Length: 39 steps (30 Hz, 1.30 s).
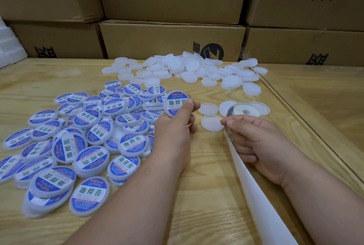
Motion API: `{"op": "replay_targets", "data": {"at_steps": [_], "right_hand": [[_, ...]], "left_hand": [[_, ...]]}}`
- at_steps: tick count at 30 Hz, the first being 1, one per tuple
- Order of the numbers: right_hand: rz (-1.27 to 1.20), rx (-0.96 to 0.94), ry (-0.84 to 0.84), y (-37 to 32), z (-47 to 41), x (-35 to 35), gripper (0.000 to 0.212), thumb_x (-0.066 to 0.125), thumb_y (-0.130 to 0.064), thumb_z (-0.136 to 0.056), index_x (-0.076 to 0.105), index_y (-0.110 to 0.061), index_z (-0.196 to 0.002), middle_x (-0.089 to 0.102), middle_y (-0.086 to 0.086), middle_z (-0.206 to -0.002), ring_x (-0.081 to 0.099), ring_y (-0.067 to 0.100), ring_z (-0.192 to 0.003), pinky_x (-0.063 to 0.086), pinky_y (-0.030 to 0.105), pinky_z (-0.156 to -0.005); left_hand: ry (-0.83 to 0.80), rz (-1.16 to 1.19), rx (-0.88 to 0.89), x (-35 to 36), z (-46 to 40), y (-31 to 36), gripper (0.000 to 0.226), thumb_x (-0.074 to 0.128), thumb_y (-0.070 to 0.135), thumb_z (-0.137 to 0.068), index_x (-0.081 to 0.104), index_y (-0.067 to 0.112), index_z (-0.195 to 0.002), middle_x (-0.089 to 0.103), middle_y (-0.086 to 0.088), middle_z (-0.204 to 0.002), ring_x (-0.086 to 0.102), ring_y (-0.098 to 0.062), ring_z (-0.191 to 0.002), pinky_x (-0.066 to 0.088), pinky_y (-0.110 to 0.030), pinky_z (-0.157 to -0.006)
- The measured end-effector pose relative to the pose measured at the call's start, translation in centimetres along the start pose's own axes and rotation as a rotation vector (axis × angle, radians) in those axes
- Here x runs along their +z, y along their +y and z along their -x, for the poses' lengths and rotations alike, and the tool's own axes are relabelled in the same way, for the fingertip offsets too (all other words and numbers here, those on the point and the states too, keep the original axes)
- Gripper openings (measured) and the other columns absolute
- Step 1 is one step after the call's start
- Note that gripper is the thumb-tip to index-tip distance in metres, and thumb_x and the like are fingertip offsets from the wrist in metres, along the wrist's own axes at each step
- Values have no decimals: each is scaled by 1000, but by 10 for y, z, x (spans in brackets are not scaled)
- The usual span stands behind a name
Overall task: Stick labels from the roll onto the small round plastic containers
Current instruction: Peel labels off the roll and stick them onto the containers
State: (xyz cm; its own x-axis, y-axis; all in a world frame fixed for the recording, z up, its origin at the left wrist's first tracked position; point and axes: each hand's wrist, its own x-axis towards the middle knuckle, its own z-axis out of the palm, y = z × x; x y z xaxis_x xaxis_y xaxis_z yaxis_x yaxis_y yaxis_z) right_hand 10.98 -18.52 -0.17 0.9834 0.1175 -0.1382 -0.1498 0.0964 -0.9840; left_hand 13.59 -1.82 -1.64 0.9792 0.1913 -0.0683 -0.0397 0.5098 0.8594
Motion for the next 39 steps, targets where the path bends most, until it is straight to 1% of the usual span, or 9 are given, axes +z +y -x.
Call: {"op": "replay_targets", "data": {"at_steps": [5,12,16,18,22,25,28,32,39], "right_hand": [[0,1,-4,0,0,0,12,61,-17,-97,71,-11,-95,27,-5,-53,20,8,-41,20,20,-35],[3,8,4,0,0,0,12,61,-16,-97,71,-10,-96,28,-5,-53,21,8,-42,20,20,-36],[6,10,13,-1,1,0,11,61,-16,-96,69,-9,-98,27,-4,-53,20,8,-42,19,20,-36],[8,10,17,-1,1,0,12,62,-17,-96,70,-9,-97,27,-4,-54,20,8,-43,19,21,-37],[20,-35,97,1,0,1,11,65,-22,-94,68,-17,-84,30,-6,-53,22,9,-42,21,21,-38],[243,-144,261,5,-1,0,27,69,-33,-92,63,-18,-70,36,-9,-53,28,11,-43,27,20,-39],[447,-252,308,11,-1,0,34,71,-42,-89,65,-11,-75,42,-10,-49,35,9,-43,31,16,-41],[518,-292,273,11,2,5,38,73,-53,-82,67,-17,-74,52,-7,-48,46,8,-43,36,15,-43],[561,-233,329,4,5,7,55,65,-66,-83,64,-13,-65,63,8,-53,51,14,-44,43,30,-52]], "left_hand": [[-9,434,-166,-3,-4,13,23,60,9,-99,62,12,-121,76,2,-110,56,-4,-63,46,-17,-54],[49,558,-153,-9,-11,22,53,48,66,-94,65,18,-107,76,9,-86,56,-5,-50,47,-19,-49],[36,549,-151,-10,-10,20,24,56,40,-101,57,17,-105,76,5,-86,60,-7,-53,48,-21,-51],[10,431,-92,-10,-9,19,6,55,21,-103,54,18,-108,78,1,-92,64,-9,-59,50,-21,-54],[-52,-360,250,-6,1,3,29,50,1,-97,55,28,-106,78,11,-96,67,-1,-80,51,-16,-69],[-236,-832,412,-1,12,-7,39,48,5,-91,58,36,-112,70,21,-110,61,4,-105,50,-22,-92],[-371,-1232,395,0,16,-11,52,51,18,-87,50,41,-134,62,13,-124,50,-11,-124,43,-38,-106],[-344,-1356,436,1,17,-11,41,60,32,-86,55,42,-125,56,16,-102,49,-17,-110,42,-39,-99],[-382,-1441,432,1,15,-14,53,55,45,-89,48,39,-141,55,11,-139,41,-19,-131,33,-38,-112]]}}
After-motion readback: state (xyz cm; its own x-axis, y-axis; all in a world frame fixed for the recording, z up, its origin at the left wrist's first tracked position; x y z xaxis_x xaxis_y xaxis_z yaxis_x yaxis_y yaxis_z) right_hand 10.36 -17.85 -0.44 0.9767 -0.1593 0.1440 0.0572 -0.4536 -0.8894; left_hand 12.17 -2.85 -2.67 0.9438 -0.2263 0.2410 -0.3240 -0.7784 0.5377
